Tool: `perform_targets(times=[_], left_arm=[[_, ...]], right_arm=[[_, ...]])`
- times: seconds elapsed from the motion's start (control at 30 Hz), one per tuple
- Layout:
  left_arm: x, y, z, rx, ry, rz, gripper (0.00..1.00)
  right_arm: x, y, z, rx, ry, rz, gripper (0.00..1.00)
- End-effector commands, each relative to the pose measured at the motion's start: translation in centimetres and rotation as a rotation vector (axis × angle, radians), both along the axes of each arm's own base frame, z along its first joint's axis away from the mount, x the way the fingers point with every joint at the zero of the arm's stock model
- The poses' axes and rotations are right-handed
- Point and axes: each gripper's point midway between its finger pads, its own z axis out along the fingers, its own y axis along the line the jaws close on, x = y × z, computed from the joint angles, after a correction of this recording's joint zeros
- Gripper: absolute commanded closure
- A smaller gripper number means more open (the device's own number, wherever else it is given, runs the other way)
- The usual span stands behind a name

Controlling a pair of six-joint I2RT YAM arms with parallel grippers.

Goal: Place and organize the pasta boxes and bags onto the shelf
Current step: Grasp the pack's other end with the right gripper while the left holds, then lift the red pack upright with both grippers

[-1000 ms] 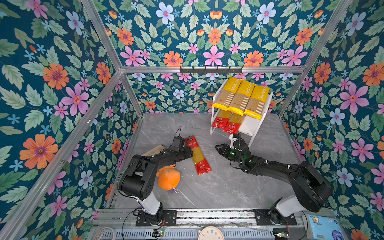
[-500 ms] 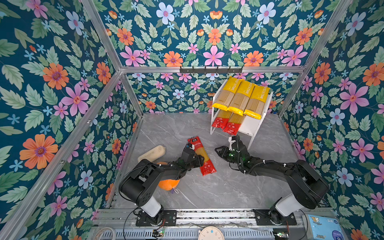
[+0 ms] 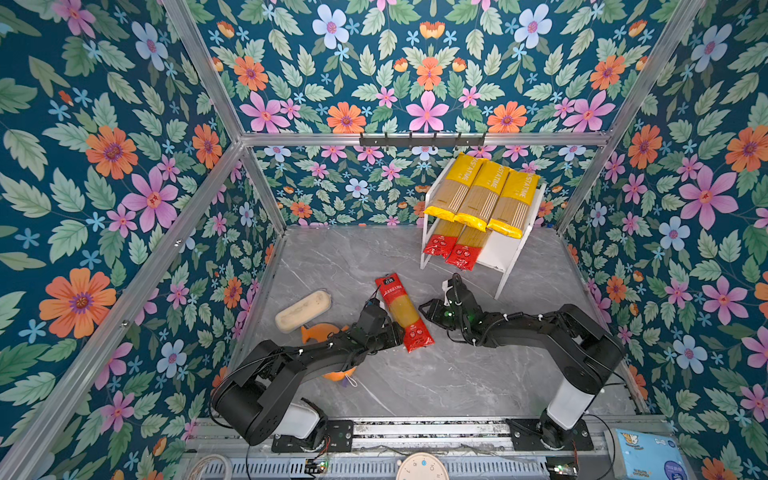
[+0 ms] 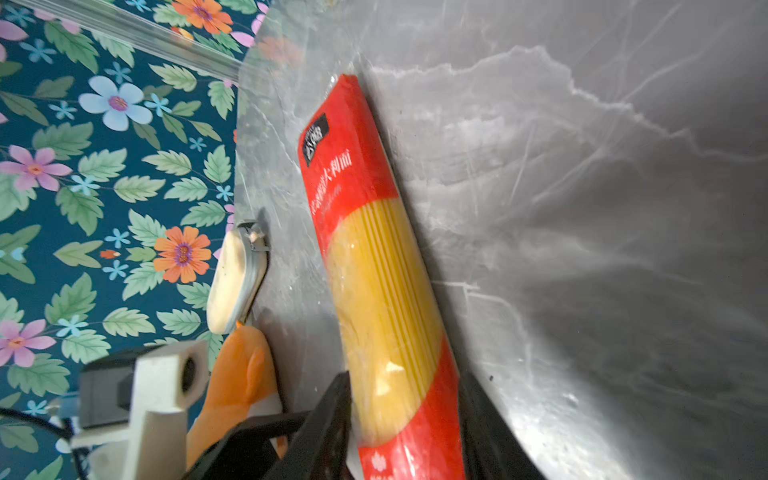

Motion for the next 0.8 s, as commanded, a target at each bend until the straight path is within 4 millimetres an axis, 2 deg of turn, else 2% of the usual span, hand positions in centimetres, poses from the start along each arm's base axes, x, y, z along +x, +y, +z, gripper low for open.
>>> perform_targets(times=[0.0,0.07,0.17,0.4,0.6,0.67,0.77], left_arm=[[-0.9,1.8,-2.1,0.054,0.094,0.012,0.38],[-0.2,1.4,-2.0,0.022,0.092,0.012,0.39],[0.4,0.6,-2.2,0.0,0.1,-0.001,0.41],[-0.3,-0.4,-2.9,-0.034,0.134,-0.021,0.47],[-2.4,-2.5,-3.0,-0.059,0.174,-0.086,0.49],[-3.6,-2.5,-3.1,-0.061,0.191,-0.092,0.49],[-4.8,-1.9,-3.2,-0.069,0.206,-0.073,0.49]], right_arm=[[-0.3,0.8,-0.8,-0.014,0.014,0.044,0.56],[-0.6,1.3,-1.9,-0.022,0.051,0.073,0.57],[-1.2,1.9,-3.1,-0.018,0.092,0.098,0.64],[-3.6,3.1,-3.6,0.04,0.178,0.155,0.78],[-8.0,4.3,-3.5,0.063,0.273,0.259,0.79],[-9.0,3.9,-3.5,0.061,0.293,0.267,0.79],[-9.5,2.8,-2.8,0.042,0.285,0.257,0.79]])
